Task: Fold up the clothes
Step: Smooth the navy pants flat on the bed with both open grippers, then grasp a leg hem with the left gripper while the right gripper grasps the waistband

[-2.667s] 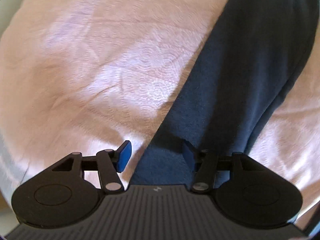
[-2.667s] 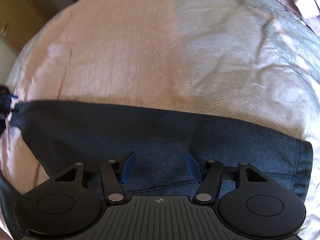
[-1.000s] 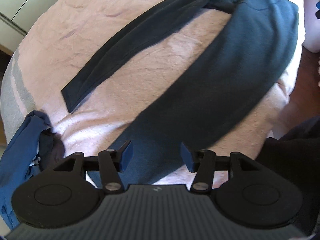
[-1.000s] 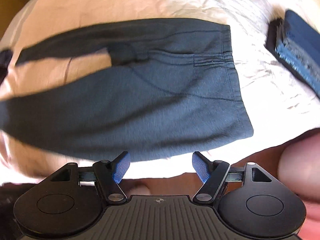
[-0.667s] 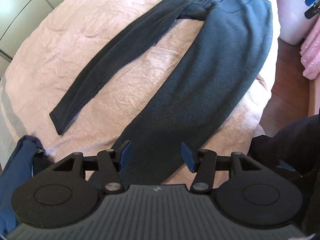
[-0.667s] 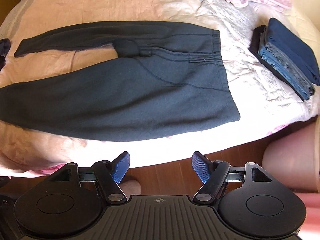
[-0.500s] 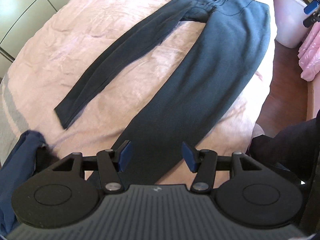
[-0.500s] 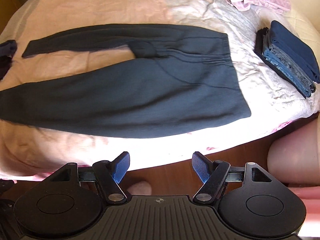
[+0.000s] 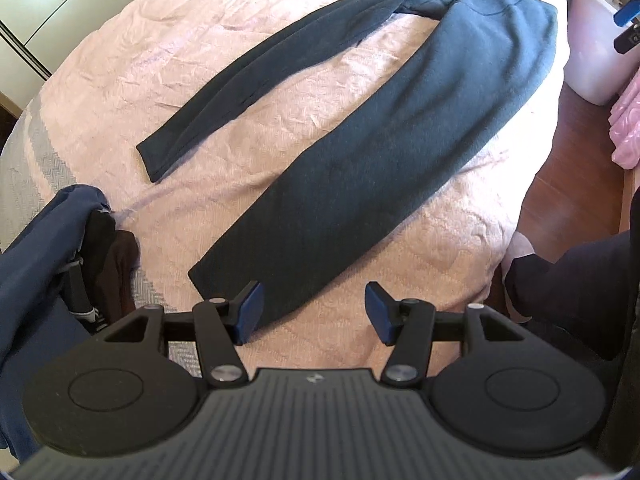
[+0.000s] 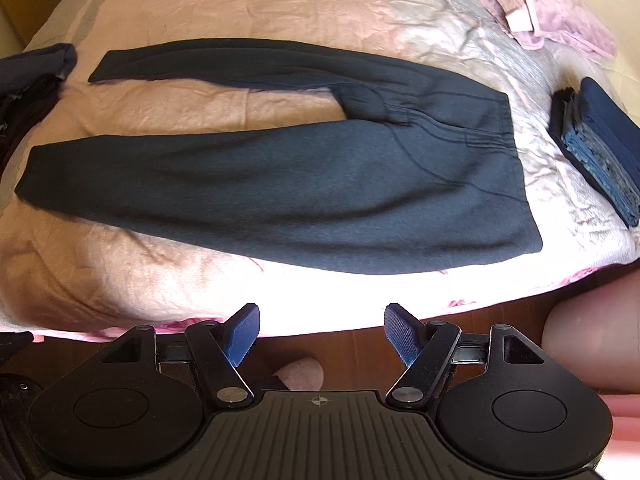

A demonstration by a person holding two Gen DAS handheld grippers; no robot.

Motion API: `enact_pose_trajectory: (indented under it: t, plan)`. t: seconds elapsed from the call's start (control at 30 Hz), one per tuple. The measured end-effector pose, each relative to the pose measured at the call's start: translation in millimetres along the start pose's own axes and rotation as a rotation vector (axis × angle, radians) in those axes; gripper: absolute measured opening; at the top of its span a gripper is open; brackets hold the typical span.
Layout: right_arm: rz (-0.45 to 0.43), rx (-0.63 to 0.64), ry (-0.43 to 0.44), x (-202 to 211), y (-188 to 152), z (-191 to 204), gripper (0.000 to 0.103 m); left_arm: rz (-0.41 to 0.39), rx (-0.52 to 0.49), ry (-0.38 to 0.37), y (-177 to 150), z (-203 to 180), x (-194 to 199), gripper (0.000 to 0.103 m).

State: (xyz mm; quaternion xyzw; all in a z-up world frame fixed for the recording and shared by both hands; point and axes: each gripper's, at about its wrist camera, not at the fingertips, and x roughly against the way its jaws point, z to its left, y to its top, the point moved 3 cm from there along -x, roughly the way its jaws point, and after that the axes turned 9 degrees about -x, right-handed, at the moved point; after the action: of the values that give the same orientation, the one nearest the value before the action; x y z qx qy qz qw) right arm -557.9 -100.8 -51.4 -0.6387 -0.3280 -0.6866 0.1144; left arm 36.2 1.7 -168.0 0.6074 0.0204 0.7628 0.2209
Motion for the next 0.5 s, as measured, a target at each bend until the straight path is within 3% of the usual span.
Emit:
enact_pose_trajectory:
  t: [0.5]
  plan:
    - [0.049, 0.053, 0.019, -12, -10, 26, 0.072, 0.012, 0.009, 0.004, -25, 4, 0, 0.054]
